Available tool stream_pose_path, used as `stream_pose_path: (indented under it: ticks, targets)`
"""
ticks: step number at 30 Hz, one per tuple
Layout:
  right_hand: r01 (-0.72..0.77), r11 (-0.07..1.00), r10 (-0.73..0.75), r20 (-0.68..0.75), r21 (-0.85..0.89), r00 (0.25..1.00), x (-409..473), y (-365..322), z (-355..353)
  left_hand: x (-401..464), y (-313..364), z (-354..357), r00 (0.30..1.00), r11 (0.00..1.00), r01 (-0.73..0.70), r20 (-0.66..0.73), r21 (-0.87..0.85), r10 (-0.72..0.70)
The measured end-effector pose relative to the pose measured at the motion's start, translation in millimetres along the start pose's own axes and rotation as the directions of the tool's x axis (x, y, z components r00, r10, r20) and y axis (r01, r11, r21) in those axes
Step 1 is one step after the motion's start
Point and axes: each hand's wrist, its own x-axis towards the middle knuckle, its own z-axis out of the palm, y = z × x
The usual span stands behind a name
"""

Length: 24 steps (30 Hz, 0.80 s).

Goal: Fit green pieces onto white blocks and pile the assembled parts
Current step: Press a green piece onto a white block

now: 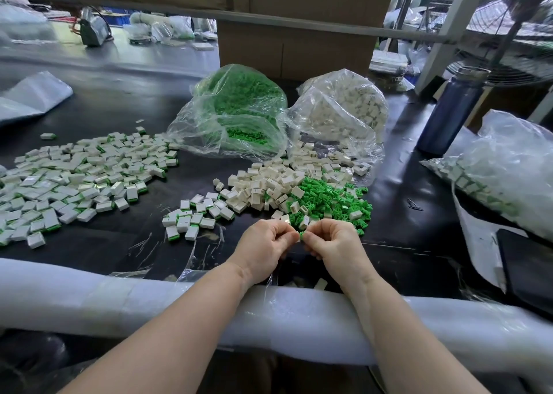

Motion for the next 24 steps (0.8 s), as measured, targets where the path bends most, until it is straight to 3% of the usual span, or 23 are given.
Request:
stream_pose_path:
  ticks: [10,19,24]
  targets:
    - [0.024,0.999,-0.022,0.059,-0.035,0.998,-2.1,-0.1,-2.3,-1.2,1.6,1.2,0.999,0.994,-0.033,0.028,0.104,0.03]
    - [0.049,0.959,-0.033,-0.065,0.278,0.997,-1.5,-1.6,-0.1,-2.6,7.9,0.8,0.998,0.995,-0.065,0.0,-0.072,0.065]
    - [0.061,0.959,-0.05,-0.047,0.276,0.998,-1.4,-0.1,-0.4,-1.1,7.5,1.9,1.0,0.981,-0.022,-0.027,-0.195,0.017]
